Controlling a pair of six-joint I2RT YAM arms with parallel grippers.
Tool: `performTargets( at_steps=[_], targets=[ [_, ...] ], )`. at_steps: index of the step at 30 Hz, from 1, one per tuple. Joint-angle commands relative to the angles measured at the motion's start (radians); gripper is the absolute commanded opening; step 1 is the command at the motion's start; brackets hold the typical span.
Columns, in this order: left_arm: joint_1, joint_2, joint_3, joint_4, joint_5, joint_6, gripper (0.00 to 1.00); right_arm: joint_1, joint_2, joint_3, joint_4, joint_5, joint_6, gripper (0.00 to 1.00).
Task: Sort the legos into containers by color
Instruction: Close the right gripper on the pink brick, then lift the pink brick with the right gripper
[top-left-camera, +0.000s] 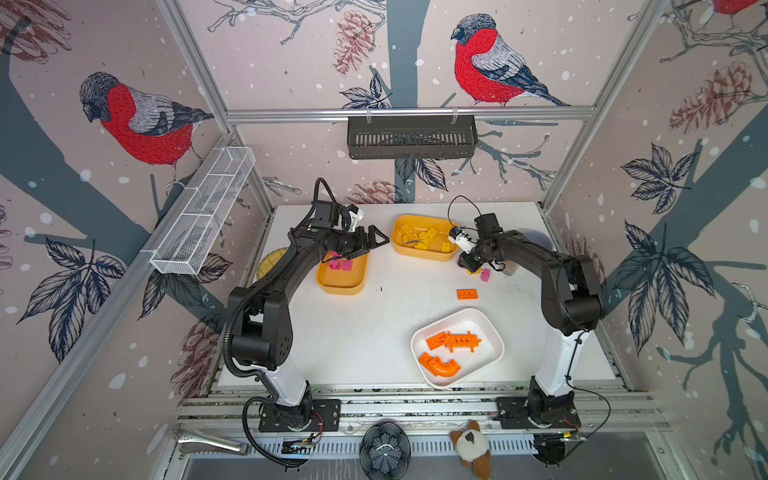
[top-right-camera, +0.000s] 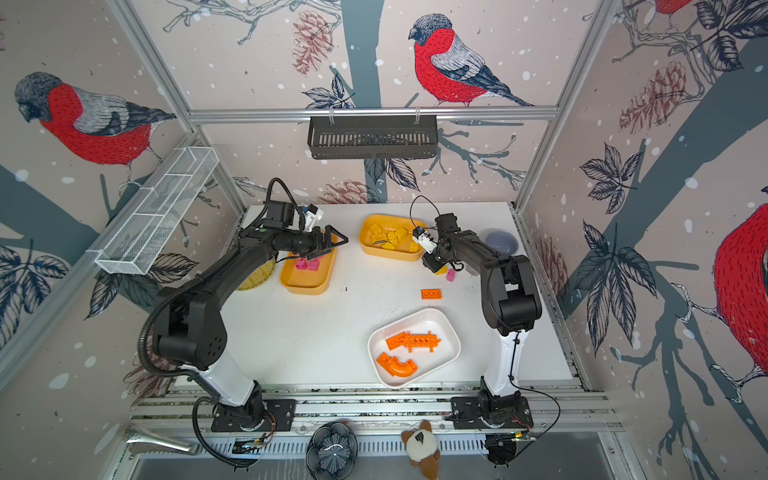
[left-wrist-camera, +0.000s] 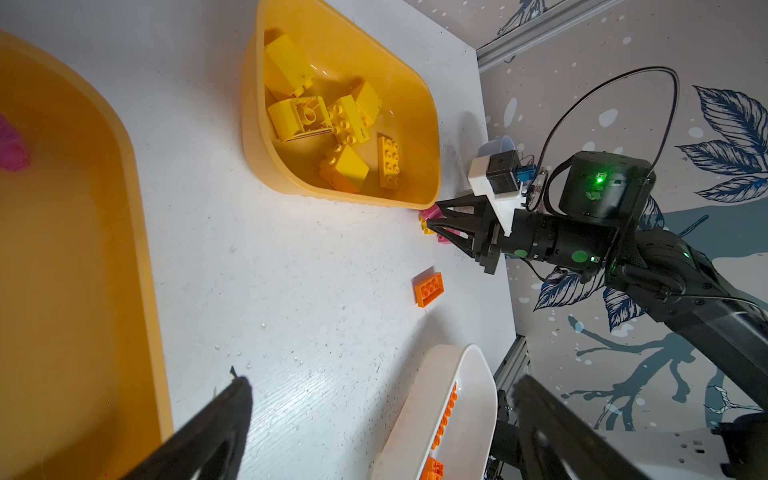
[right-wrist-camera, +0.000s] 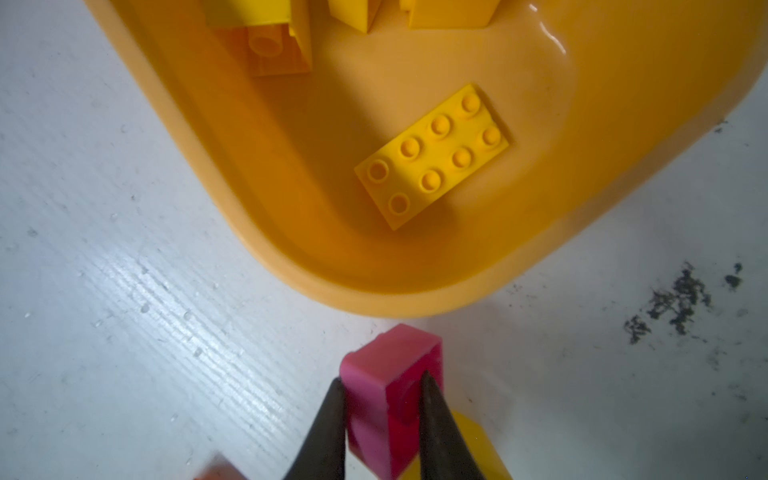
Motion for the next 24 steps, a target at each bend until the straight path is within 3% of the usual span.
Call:
performTargets(
  at_steps=[1, 15, 24],
  targets=[
    [-0.004, -0.003, -0.003, 0.007, 0.007, 0.011, 0.97, 0.011, -0.018, -0.011, -0.038, -0.057, 0.033, 0.15],
    [-0.007, -0.002, -0.01, 0.002, 0.007, 0.019, 0.97, 0.082, -0.053, -0.153, 0.128, -0.222, 0.226, 0.19],
    [-0.01, -0.005, -0.019, -0.007, 0.002, 0.03, 0.97, 0.062, -0.028, -0.182, 0.143, -0.227, 0.262, 0.27]
  ],
)
